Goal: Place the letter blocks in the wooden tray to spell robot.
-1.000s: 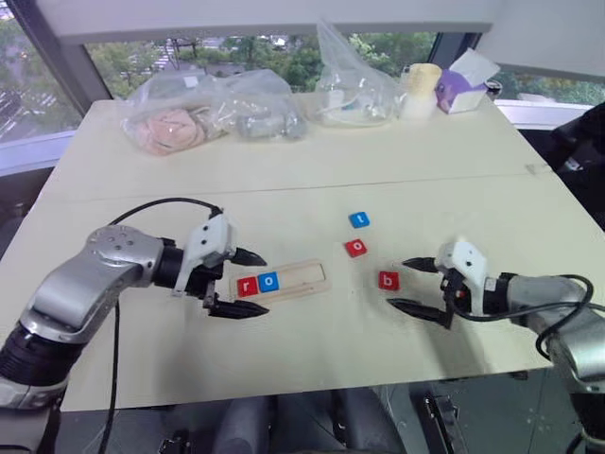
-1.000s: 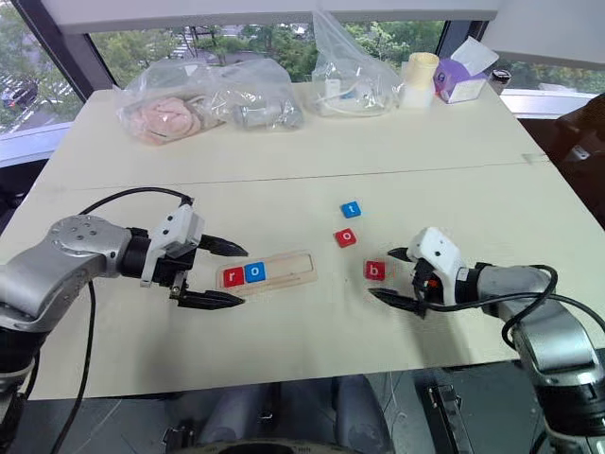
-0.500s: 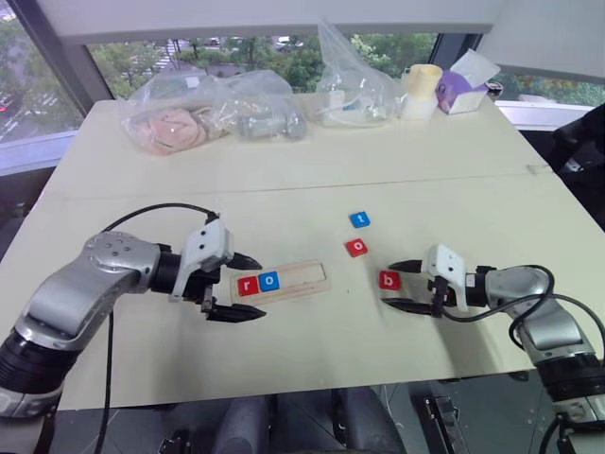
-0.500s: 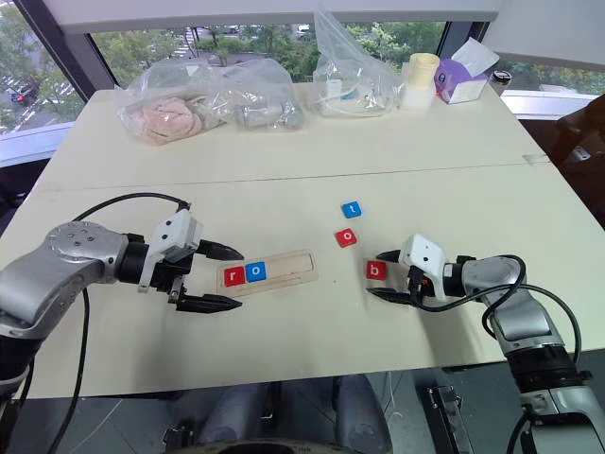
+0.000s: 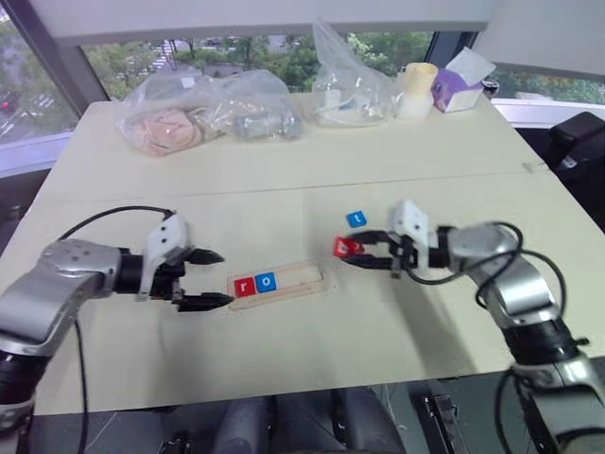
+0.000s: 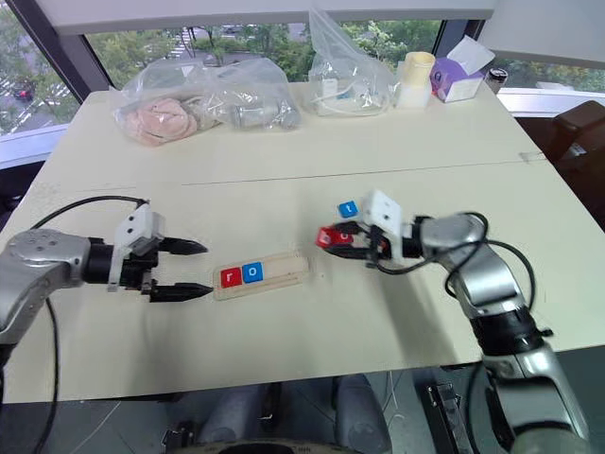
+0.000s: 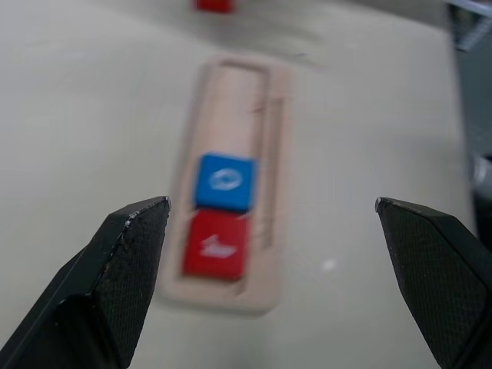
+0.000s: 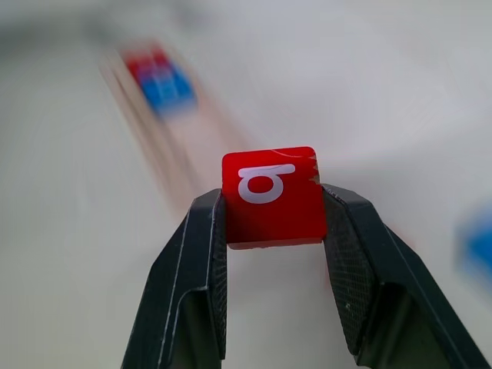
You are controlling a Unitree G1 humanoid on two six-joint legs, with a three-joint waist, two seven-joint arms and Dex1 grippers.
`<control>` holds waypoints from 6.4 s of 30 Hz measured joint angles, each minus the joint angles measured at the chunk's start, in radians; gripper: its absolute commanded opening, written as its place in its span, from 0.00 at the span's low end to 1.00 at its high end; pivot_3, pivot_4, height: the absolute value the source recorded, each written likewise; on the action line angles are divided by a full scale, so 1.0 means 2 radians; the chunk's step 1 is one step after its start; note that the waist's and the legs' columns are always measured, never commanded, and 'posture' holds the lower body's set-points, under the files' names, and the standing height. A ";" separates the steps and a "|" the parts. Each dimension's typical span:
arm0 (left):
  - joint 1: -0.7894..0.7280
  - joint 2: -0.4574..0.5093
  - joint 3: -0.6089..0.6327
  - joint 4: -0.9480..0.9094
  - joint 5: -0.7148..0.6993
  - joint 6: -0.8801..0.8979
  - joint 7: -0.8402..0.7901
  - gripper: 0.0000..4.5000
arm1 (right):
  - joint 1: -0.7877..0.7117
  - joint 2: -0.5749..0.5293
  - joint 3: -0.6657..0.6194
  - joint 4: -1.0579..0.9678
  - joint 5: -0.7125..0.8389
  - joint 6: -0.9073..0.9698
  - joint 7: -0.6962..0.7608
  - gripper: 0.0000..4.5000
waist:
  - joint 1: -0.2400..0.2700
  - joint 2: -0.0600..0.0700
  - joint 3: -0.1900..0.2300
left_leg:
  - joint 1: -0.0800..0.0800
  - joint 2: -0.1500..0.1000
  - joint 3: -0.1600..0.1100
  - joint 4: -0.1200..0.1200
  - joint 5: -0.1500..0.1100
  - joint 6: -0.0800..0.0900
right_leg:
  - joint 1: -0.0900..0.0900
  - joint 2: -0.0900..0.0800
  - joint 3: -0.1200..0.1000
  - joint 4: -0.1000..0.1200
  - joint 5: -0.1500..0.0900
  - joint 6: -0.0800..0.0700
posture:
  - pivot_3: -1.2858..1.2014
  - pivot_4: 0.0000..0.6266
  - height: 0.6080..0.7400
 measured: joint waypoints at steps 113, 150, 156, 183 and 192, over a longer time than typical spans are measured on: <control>0.027 -0.044 0.036 -0.080 -0.053 0.050 0.082 1.00 | -0.028 0.106 0.087 0.123 -0.186 -0.113 -0.114 0.99 | 0.000 -0.001 0.000 | 0.001 0.000 0.001 0.000 0.000 0.000 | 0.000 -0.001 0.000 0.001 0.000 0.000 | 0.52 0.24 1.00; -0.057 -0.107 -0.019 -0.066 -0.032 0.016 0.095 1.00 | 0.065 0.173 -0.124 -0.135 -0.054 0.368 -0.349 0.99 | -0.001 -0.001 0.000 | 0.001 0.000 0.001 0.000 0.000 0.000 | 0.000 0.000 0.001 0.002 0.000 0.000 | 0.52 0.24 1.00; -0.073 -0.113 -0.030 -0.057 -0.024 0.011 0.088 1.00 | 0.073 0.203 -0.084 -0.129 -0.076 0.369 -0.418 0.99 | 0.000 -0.001 0.000 | 0.001 0.000 0.002 0.000 0.000 0.000 | 0.000 -0.001 0.001 0.001 0.000 0.000 | 0.52 0.24 1.00; -0.073 -0.124 -0.046 -0.054 -0.013 0.009 0.071 1.00 | 0.125 0.274 -0.136 -0.268 -0.071 0.505 -0.504 0.26 | 0.000 -0.001 -0.001 | 0.001 0.000 0.001 0.000 0.000 0.000 | 0.000 0.000 0.001 0.002 0.000 0.000 | 0.52 0.24 1.00; -0.099 -0.129 -0.066 -0.038 -0.005 0.002 0.060 1.00 | 0.144 0.311 -0.127 -0.355 -0.075 0.622 -0.536 0.57 | 0.001 -0.001 -0.001 | 0.000 0.000 0.001 0.000 0.000 0.000 | 0.000 0.000 0.001 0.001 0.000 0.000 | 0.52 0.24 1.00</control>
